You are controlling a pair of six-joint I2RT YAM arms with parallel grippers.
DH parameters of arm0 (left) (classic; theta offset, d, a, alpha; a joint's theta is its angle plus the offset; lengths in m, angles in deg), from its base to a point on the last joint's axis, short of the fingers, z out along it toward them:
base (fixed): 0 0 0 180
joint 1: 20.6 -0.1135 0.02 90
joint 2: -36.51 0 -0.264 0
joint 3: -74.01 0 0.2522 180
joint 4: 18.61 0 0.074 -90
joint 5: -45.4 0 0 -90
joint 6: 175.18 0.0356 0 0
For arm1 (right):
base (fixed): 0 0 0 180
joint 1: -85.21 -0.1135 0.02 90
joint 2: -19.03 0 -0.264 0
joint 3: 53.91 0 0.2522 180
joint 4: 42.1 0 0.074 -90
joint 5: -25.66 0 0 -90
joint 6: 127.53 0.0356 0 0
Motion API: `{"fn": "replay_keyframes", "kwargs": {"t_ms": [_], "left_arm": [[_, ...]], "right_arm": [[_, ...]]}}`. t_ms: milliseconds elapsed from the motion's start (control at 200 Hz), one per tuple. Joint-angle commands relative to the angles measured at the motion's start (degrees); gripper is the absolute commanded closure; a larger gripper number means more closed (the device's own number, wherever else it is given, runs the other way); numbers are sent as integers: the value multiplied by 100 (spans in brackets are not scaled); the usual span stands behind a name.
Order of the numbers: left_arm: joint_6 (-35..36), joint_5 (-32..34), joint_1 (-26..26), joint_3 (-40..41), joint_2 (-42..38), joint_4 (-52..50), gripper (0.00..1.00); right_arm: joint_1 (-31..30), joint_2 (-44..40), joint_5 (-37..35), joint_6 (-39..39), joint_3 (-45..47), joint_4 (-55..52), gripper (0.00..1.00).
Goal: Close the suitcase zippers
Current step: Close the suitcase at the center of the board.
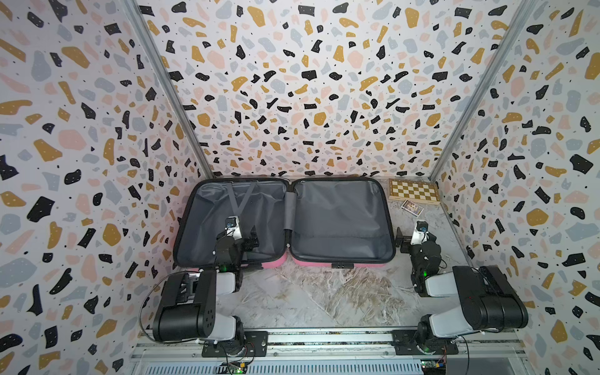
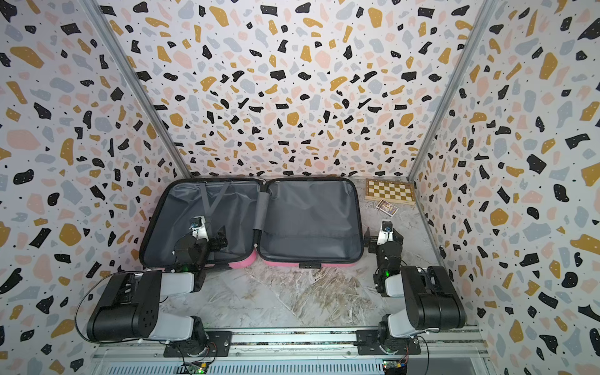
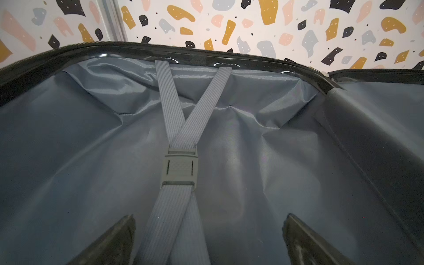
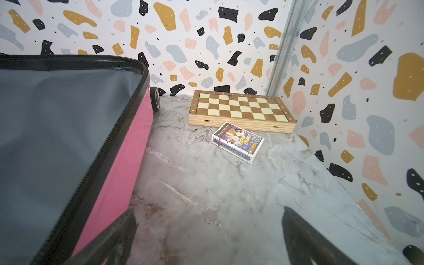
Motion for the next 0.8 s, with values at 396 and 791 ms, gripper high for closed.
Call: {"fn": "replay_keyframes", "kwargs": {"t_ms": [396,791], "left_arm": [[111,-443,66,-113,49,-358,0],[33,-236,58,127,11,113,0]], "right_arm": [[-222,12,389,-36,-104,-82,0],[-250,-145,-82,126,-119,-210,0]]}}
